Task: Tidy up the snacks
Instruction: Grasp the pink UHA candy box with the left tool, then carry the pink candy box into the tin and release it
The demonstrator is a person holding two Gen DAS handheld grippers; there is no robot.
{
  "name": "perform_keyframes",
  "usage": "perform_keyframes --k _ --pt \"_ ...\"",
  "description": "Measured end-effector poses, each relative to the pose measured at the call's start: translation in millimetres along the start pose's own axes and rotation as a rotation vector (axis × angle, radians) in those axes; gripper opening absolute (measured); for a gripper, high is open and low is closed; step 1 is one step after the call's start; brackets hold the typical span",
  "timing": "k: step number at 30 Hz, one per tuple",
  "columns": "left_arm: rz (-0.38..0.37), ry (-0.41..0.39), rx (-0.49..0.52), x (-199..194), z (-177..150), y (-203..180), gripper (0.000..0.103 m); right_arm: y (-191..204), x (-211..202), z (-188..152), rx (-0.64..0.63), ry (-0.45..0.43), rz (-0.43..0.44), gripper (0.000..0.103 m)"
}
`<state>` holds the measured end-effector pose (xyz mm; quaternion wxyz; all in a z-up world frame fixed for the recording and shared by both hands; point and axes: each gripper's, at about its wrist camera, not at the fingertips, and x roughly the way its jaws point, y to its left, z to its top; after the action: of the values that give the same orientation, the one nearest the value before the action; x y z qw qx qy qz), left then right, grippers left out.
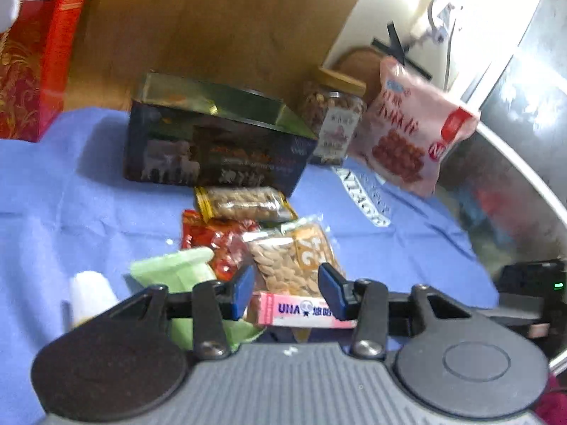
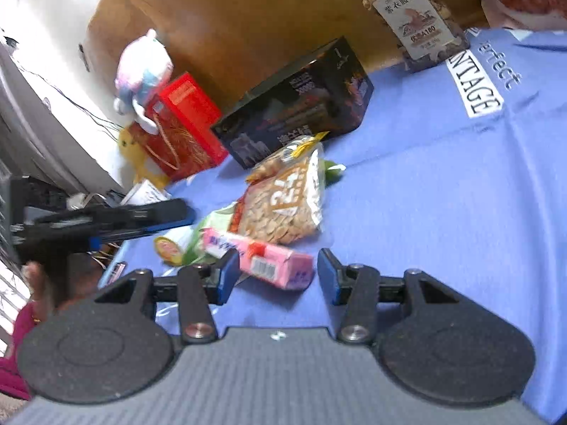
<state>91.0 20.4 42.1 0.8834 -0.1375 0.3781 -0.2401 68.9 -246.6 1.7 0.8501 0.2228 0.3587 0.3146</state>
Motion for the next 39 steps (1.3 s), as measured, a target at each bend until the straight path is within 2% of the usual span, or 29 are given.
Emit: perform_keyframes --k 2,4,10,14,17,21,24,25,26,27,30,33,36,39 --pt "0.008 0.027 -0.006 8.8 -4.7 -5.1 0.041 7.5 -6.6 -5.0 -0.062 0.001 -0.023 0.053" --pt "0.018 0.041 0.007 9.9 -10.3 -12.9 0.041 19.8 -6.5 -8.6 -0.156 -0.002 -0.108 0.053" --pt "-0.022 0.059 -0.042 6.4 -18.1 -16.8 0.044 29.9 -12.7 -21.3 -0.342 -0.006 -0.233 0.051" --pt "-0.036 0.026 -0.149 -9.5 -16.1 -1.0 0.046 27.7 -19.8 -22.3 -0.389 -0.013 -0.27 0.051" --pt "-0.036 0.025 -0.173 -14.6 -18.1 -0.2 0.049 26.1 -19.7 -20.1 -0.393 -0.016 -0.284 0.052" --pt "0.006 0.073 -0.099 -4.6 -26.8 -15.9 0.049 29.1 -13.3 -20.9 -0.42 0.002 -0.285 0.052" --pt "0.041 0.057 -0.03 0.0 -30.1 -26.2 0.046 33.5 -4.5 -25.4 -0.47 0.011 -0.291 0.052" --pt "0.038 0.06 -0.024 0.9 -31.2 -28.5 0.043 36.1 -3.2 -27.7 -0.487 0.012 -0.293 0.052" --pt "0.029 0.065 -0.02 1.5 -31.7 -29.8 0.03 38.1 -2.2 -29.4 -0.502 0.011 -0.302 0.051" --pt "0.018 0.085 -0.013 3.7 -32.8 -31.3 0.029 40.2 -1.7 -31.7 -0.515 0.008 -0.314 0.051" --pt "0.057 0.062 0.045 2.4 -38.0 -41.3 0.028 42.8 -4.5 -36.2 -0.538 -0.009 -0.346 0.043" --pt "0.042 0.046 0.044 -1.3 -36.1 -41.7 0.028 42.8 -9.1 -39.7 -0.524 -0.022 -0.352 0.041" --pt "0.017 0.014 0.042 -8.2 -25.2 -43.3 0.028 43.7 -11.9 -35.1 -0.506 -0.037 -0.355 0.041" --pt "0.017 -0.052 0.079 -19.2 -3.0 -49.4 0.028 51.3 -14.7 -19.2 -0.506 -0.09 -0.353 0.041"
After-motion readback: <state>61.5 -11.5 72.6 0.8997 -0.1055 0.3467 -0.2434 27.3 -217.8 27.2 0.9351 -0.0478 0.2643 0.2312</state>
